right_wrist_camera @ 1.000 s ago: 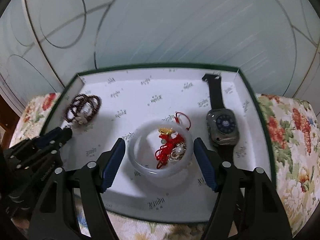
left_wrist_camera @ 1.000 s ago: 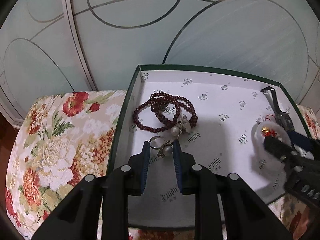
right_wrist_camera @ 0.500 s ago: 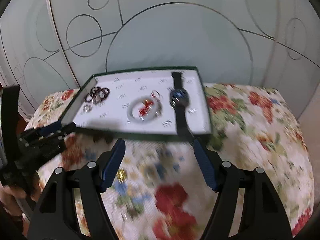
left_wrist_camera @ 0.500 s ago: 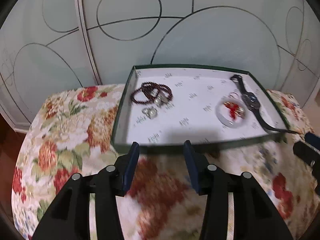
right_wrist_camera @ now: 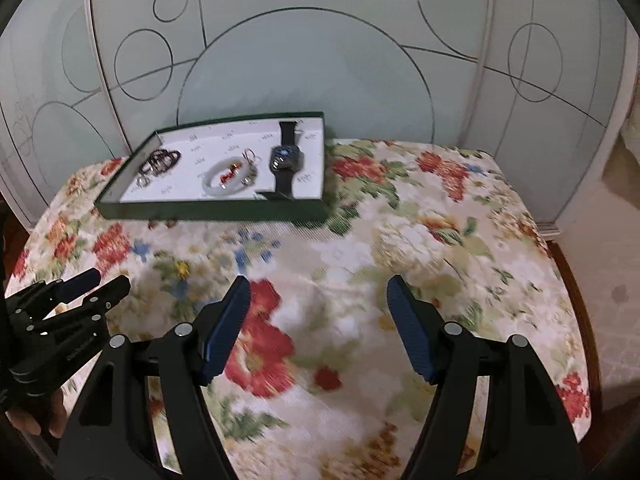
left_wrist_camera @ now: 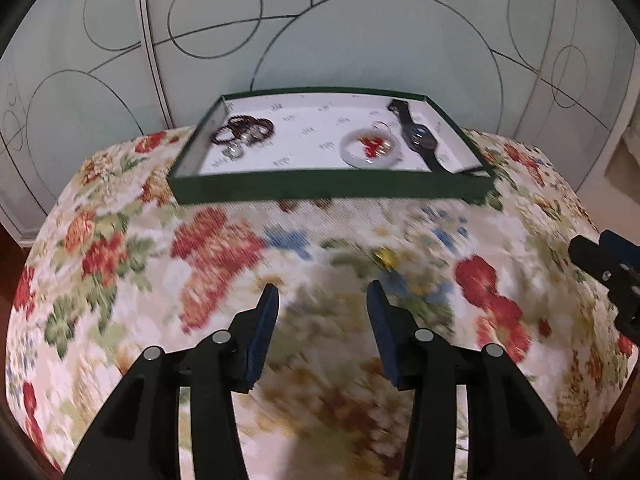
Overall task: Organize jewelry
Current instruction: 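Grasp a pearl earring with the left tool while the right tool grasps the gold pendant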
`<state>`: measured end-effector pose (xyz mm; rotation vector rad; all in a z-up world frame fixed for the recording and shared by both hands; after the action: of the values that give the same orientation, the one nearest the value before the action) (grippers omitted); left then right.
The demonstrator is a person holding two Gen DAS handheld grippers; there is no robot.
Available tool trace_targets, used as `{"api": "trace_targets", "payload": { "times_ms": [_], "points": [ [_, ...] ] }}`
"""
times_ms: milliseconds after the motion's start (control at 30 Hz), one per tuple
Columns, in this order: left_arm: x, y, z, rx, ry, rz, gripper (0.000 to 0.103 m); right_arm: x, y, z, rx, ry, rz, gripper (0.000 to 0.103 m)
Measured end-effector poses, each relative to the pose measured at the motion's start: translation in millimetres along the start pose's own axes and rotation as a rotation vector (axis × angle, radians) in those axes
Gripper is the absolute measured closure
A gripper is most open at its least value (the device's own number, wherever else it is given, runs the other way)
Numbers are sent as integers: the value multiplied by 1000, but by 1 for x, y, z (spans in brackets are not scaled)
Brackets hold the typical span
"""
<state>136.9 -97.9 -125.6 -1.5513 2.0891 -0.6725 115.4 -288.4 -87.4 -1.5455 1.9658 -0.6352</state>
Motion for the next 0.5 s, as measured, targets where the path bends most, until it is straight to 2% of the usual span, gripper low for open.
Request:
{"api": "trace_targets", "payload": {
  "times_ms": [133, 233, 500],
  "points": [
    [21, 6, -9, 7, 3, 12, 57, 14, 7, -6, -2, 10, 3, 32],
    [36, 6, -10, 9, 4, 19, 48, 25, 7, -9, -3, 3, 29, 32],
    [60, 8, 7, 15, -21, 25, 50, 42, 9, -8, -30, -37, 100, 32]
  ]
}}
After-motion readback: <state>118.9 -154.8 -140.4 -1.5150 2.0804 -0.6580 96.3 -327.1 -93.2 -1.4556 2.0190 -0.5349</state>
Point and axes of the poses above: each gripper's, at about its wrist camera, not at the fingertips, and z roughly the way its jaws point, x to its right, y to its underside, the point moved 3 cm from there along z, roughly the way its jaws point, and after that the axes turned 9 degrees about z, right-handed, at the moved point
